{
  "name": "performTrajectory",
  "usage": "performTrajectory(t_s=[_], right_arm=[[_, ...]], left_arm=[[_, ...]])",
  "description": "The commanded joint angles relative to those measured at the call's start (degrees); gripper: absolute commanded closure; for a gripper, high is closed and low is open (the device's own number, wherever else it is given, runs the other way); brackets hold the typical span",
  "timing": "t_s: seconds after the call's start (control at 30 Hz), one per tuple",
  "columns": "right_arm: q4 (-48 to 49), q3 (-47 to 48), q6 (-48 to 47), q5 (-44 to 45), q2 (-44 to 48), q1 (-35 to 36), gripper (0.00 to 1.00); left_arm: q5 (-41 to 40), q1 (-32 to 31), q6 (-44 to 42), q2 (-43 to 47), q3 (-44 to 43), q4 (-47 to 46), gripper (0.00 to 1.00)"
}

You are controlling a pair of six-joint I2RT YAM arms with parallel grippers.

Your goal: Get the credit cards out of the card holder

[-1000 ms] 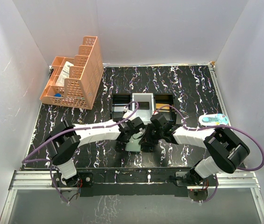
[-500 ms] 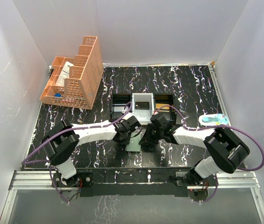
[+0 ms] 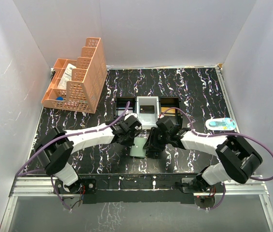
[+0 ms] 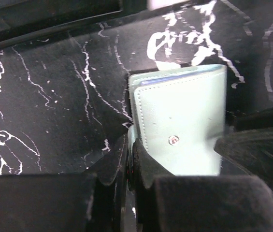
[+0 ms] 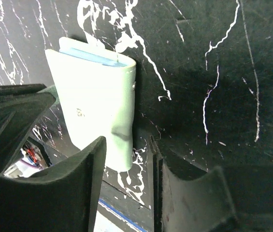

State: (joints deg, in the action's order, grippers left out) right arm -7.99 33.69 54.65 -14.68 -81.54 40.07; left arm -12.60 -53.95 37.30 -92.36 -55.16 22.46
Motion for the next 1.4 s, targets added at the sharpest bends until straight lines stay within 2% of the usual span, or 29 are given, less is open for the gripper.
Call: performTrajectory(t_s=[0.0, 0.37, 0.8, 1.07, 1.17, 1.23, 1.27, 1.3, 1.37], right_arm=[[-4.7, 4.39, -2.58, 4.11, 4.08, -0.08, 0.61], [-7.97, 8.18, -3.29, 7.17, 1.65, -0.1, 0.63], [-20.13, 9.37, -3.15, 24.21, 13.5, -0.6, 0.52], [-20.02, 9.0, -2.33, 26.0, 20.41, -0.75, 0.43], [-17.69, 7.92, -2.61, 24.08, 22.25, -0.7, 0.36], [-16.34, 6.56, -1.96, 23.39, 23.58, -0.7, 0.21], [-15.51, 5.79, -1.46, 23.16, 24.27, -0.77, 0.09], [-14.94, 5.04, -1.1, 23.25, 25.02, -0.71, 0.03], [-13.85, 3.56, -0.29, 23.5, 26.56, -0.77, 0.02]], left_arm=[[4.27, 0.25, 0.36, 6.77, 0.42, -3.14, 1.0], [11.96, -1.66, -1.49, 7.7, -5.66, -2.8, 1.0], [17.12, -2.65, 2.01, 7.14, -5.85, -9.67, 1.0], [14.32, -2.66, 1.19, 9.05, -5.86, -6.98, 1.0], [10.63, -2.67, 1.07, 8.95, -3.54, -3.6, 1.0], [8.01, -2.72, 1.75, 9.7, -0.25, -2.25, 1.0], [6.58, -2.69, 2.3, 10.53, 0.72, -1.61, 1.0], [5.21, -2.65, 3.06, 11.33, 2.73, -0.88, 1.0], [3.2, -2.69, 4.13, 12.86, 5.23, 0.68, 1.0]])
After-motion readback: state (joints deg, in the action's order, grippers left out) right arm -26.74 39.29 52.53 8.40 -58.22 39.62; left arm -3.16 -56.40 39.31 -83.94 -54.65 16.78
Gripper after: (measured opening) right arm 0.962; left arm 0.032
